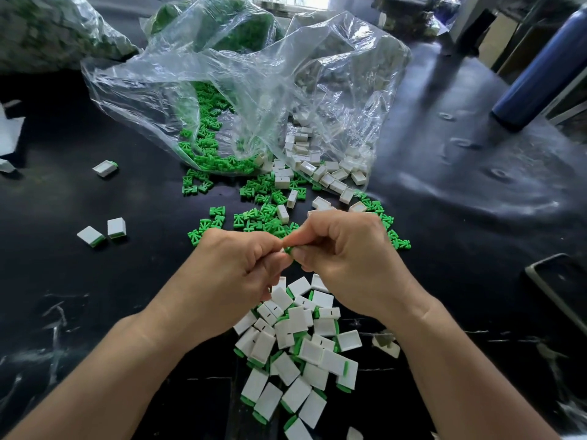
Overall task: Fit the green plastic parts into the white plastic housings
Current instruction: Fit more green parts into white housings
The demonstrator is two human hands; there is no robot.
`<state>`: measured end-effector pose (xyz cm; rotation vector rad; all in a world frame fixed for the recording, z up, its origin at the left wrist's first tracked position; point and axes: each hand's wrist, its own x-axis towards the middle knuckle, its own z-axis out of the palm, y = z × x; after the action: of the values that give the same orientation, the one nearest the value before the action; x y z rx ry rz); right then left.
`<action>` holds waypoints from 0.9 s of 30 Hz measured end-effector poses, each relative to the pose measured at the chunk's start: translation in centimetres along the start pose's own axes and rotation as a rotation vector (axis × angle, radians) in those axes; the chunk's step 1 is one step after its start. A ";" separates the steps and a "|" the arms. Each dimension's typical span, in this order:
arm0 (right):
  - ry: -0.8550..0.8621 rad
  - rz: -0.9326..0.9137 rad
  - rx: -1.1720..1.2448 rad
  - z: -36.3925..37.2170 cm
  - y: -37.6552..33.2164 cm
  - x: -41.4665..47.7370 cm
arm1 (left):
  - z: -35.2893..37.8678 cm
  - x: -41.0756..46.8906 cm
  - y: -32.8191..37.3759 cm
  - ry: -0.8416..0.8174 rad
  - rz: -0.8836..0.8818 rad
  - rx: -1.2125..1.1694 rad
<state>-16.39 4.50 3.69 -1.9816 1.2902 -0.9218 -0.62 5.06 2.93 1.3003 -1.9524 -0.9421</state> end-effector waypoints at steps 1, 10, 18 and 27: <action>-0.008 -0.014 -0.017 0.0 0.0 0.0 | 0.0 0.0 -0.1 -0.015 -0.003 0.009; 0.030 0.052 0.186 -0.3 0.0 0.1 | 0.2 0.3 0.2 0.043 -0.065 -0.339; -0.166 0.431 0.703 -0.2 -0.3 0.2 | -0.2 0.2 0.6 0.082 0.127 -0.479; -0.388 0.499 0.873 0.3 -0.8 0.2 | -0.1 0.3 0.4 0.129 -0.024 -0.594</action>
<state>-15.63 4.64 4.19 -1.0212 0.8663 -0.6398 -0.82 4.85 3.31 1.0055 -1.4028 -1.2879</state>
